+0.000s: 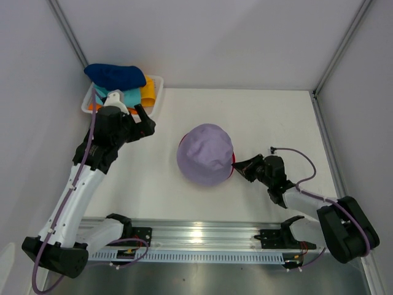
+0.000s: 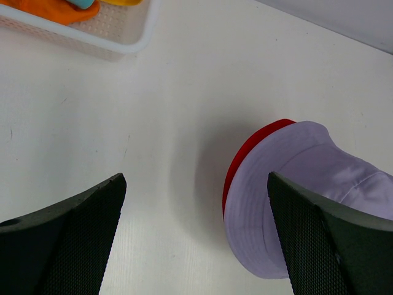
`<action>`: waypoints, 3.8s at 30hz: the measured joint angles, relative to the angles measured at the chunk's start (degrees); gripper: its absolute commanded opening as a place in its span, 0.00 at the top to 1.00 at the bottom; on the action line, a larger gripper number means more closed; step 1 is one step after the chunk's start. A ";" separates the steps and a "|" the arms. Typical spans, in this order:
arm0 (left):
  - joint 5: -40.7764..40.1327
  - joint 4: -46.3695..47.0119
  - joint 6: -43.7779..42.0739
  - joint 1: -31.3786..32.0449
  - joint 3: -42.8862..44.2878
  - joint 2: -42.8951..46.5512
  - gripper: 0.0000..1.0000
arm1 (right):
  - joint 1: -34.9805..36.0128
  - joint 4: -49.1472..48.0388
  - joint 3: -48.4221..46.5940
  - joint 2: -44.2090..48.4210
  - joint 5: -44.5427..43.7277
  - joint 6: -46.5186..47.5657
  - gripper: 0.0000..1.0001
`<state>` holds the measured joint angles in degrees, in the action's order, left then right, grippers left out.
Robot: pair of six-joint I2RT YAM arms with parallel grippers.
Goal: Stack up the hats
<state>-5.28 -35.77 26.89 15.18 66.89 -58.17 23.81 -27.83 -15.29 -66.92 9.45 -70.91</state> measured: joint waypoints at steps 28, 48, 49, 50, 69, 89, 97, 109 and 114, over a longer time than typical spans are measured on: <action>0.81 8.04 7.21 -22.69 10.38 -21.46 0.02 | -19.93 49.07 -26.97 14.53 -1.44 33.57 0.01; 5.79 38.64 16.37 -26.47 34.84 -61.64 0.18 | -20.09 34.62 -32.37 -4.61 3.28 36.02 0.01; 5.97 38.82 16.17 -26.47 36.41 -62.49 0.21 | -20.09 34.10 -32.52 -5.35 3.28 36.00 0.01; 6.14 38.86 16.00 -26.47 37.77 -63.21 0.24 | -20.11 33.70 -32.70 -6.12 3.30 35.98 0.00; 8.76 27.06 6.56 -27.28 43.30 -62.66 0.99 | -20.20 32.48 -38.03 -9.01 6.25 36.04 0.00; 33.75 -2.89 -7.54 -3.61 41.09 -14.14 0.99 | -19.71 27.43 -47.67 1.22 21.33 30.36 0.00; 34.18 -3.80 -4.35 6.71 29.70 -10.14 0.99 | -16.85 26.12 -42.29 9.88 23.02 24.13 0.00; 31.76 -0.57 -1.40 17.68 21.05 -11.54 0.99 | -11.72 25.90 -31.61 20.06 21.00 17.31 0.01; 29.70 1.14 -0.94 20.65 19.82 -13.79 0.99 | -7.32 27.19 -27.43 20.74 18.62 15.87 0.01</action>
<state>24.43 -34.63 25.96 35.83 86.72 -71.96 16.49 -0.64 -42.72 -46.17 28.08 -55.05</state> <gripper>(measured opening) 0.008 0.993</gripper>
